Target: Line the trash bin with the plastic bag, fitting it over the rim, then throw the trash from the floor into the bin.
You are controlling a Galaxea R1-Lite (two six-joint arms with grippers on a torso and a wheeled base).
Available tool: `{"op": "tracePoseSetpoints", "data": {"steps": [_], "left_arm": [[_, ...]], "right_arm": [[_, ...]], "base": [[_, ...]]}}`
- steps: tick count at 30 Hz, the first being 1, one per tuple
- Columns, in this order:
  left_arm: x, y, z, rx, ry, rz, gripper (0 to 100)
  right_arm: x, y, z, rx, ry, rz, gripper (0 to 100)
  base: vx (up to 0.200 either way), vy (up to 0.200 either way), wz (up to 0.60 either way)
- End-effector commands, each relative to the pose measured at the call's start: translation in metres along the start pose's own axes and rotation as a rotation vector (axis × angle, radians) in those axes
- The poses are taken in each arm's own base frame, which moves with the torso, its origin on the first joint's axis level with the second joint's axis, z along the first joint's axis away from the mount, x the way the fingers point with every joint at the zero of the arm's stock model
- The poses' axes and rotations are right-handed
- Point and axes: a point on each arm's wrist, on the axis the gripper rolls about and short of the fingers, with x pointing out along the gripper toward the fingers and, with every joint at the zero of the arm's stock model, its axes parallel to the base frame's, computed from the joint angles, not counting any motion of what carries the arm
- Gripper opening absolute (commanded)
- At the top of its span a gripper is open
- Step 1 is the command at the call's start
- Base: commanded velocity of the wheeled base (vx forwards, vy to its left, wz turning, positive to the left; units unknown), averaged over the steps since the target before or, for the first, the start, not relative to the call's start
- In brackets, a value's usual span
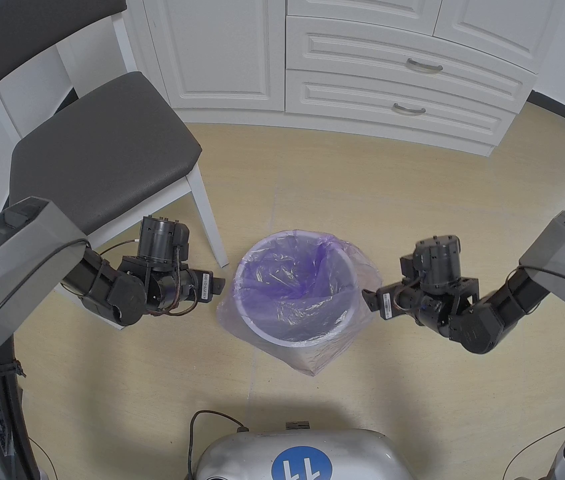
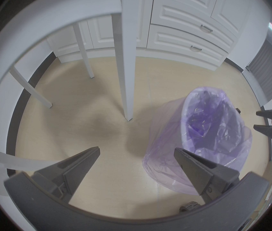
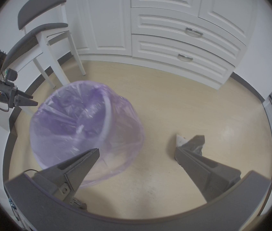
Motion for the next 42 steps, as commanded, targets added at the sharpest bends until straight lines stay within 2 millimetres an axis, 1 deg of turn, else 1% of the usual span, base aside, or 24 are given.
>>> {"op": "tracePoseSetpoints", "data": {"steps": [1,2,3,5,8,10,11,12,15,16,18,22,25,26,28,29,32,34,38,42], "left_arm": [[-0.044,0.011,0.028,-0.021,-0.094,-0.026,100],[-0.049,0.012,0.030,-0.023,-0.105,-0.032,100],[-0.049,0.012,0.030,-0.023,-0.105,-0.032,100],[-0.067,0.015,0.035,-0.027,-0.132,-0.053,100],[-0.081,0.016,0.041,-0.029,-0.160,-0.069,100],[-0.081,0.016,0.041,-0.029,-0.160,-0.069,100],[-0.087,0.017,0.042,-0.029,-0.172,-0.070,100],[-0.087,0.017,0.042,-0.029,-0.172,-0.070,100],[-0.088,0.020,0.045,-0.034,-0.200,-0.064,100],[-0.088,0.020,0.045,-0.034,-0.200,-0.064,100],[-0.088,0.021,0.045,-0.034,-0.201,-0.060,100],[-0.089,0.023,0.046,-0.036,-0.206,-0.057,100],[-0.090,0.023,0.046,-0.036,-0.208,-0.057,100],[-0.090,0.023,0.046,-0.035,-0.208,-0.056,100],[-0.090,0.023,0.046,-0.035,-0.208,-0.054,100],[-0.090,0.023,0.046,-0.035,-0.208,-0.054,100],[-0.088,0.022,0.046,-0.035,-0.206,-0.054,100],[-0.087,0.023,0.046,-0.036,-0.206,-0.051,100],[-0.086,0.023,0.046,-0.036,-0.206,-0.051,100],[-0.086,0.023,0.047,-0.038,-0.232,-0.053,100]], "right_arm": [[-0.021,0.056,0.084,-0.060,-0.106,0.034,100],[-0.015,0.066,0.089,-0.070,-0.098,0.019,100],[-0.015,0.066,0.089,-0.070,-0.098,0.019,100],[-0.005,0.086,0.094,-0.093,-0.076,-0.008,100],[0.002,0.103,0.096,-0.113,-0.060,-0.003,100],[0.002,0.103,0.096,-0.113,-0.060,-0.003,100],[0.014,0.120,0.092,-0.130,-0.047,0.010,100],[0.014,0.120,0.092,-0.130,-0.047,0.010,100],[0.033,0.140,0.078,-0.143,-0.016,0.022,100],[0.033,0.140,0.078,-0.143,-0.016,0.022,100],[0.038,0.149,0.070,-0.151,0.026,0.031,100],[0.032,0.162,0.067,-0.145,0.104,0.046,100],[0.033,0.168,0.070,-0.113,0.155,0.042,100],[0.037,0.169,0.067,-0.104,0.181,0.035,100],[0.047,0.170,0.050,-0.109,0.237,0.020,100],[0.047,0.170,0.050,-0.109,0.237,0.020,100],[0.056,0.172,0.039,-0.092,0.251,0.014,100],[0.058,0.172,0.037,-0.079,0.246,0.013,100],[0.062,0.172,0.039,-0.051,0.213,0.014,100],[0.055,0.170,0.048,-0.032,0.206,0.014,100]], "base": [[0.000,0.000,0.00],[0.000,0.000,0.00],[0.000,0.000,0.00],[0.000,0.000,0.00],[0.000,0.000,0.00],[0.000,0.000,0.00],[0.000,0.000,0.00],[0.000,0.000,0.00],[0.000,0.000,0.00],[0.000,0.000,0.00],[0.000,0.000,0.00],[0.000,0.000,0.00],[0.000,0.000,0.00],[0.000,0.000,0.00],[0.000,0.000,0.00],[0.000,0.000,0.00],[0.000,0.000,0.00],[0.000,0.000,0.00],[0.000,0.000,0.00],[0.000,0.000,0.00]]}}
